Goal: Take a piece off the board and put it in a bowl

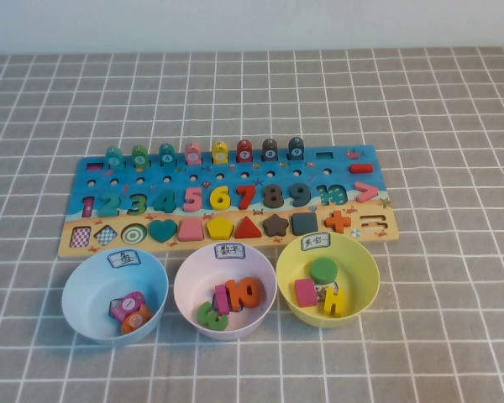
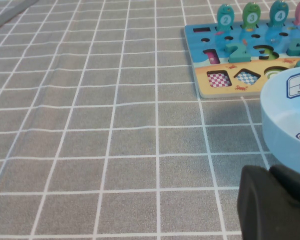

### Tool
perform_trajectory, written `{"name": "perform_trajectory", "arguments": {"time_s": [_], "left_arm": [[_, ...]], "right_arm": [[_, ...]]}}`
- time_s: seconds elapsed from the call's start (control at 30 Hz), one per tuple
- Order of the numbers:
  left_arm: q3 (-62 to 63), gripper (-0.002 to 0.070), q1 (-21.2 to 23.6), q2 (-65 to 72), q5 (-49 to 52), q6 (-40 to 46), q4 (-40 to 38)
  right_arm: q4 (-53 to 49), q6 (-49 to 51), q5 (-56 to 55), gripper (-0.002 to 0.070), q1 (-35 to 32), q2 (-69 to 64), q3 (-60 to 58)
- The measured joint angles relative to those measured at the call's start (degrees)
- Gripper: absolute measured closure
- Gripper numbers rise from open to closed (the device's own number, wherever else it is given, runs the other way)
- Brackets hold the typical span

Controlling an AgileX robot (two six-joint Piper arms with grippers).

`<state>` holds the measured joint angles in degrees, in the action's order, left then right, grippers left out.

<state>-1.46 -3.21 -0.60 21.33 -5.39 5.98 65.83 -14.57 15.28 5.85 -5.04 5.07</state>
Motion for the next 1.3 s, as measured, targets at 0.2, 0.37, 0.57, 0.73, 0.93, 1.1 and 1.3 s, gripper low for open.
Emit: {"name": "perform_trajectory", "arguments": {"time_s": [0.2, 0.37, 0.57, 0.73, 0.93, 1.1, 1.3], "left_arm": [[0.0, 0.0678, 0.0, 0.0, 0.0, 0.0, 0.0], [0.0, 0.0678, 0.0, 0.0, 0.0, 0.0, 0.0], [0.0, 0.0678, 0.0, 0.0, 0.0, 0.0, 0.0], [0.0, 0.0678, 0.0, 0.0, 0.0, 0.0, 0.0], [0.0, 0.0678, 0.0, 0.0, 0.0, 0.0, 0.0], [0.0, 0.0678, 0.0, 0.0, 0.0, 0.0, 0.0], [0.0, 0.0678, 0.0, 0.0, 0.0, 0.0, 0.0]], "right_arm": [[-11.74, 0.0, 16.53, 0.0694, 0.0, -17.51, 12.71], [-22.52, 0.0, 28.98, 0.0694, 0.0, -34.89, 24.1], [-32.7, 0.0, 37.56, 0.0694, 0.0, -52.8, 38.09], [-38.91, 0.0, 42.79, 0.0694, 1.71, -66.46, 50.63], [-46.25, -1.09, 47.44, 0.0694, 7.1, -79.29, 63.95], [-48.81, -9.3, 50.47, 0.0694, 10.84, -86.87, 74.67], [-49.5, -18.27, 54.37, 0.0694, 13.11, -94.99, 85.37]]}}
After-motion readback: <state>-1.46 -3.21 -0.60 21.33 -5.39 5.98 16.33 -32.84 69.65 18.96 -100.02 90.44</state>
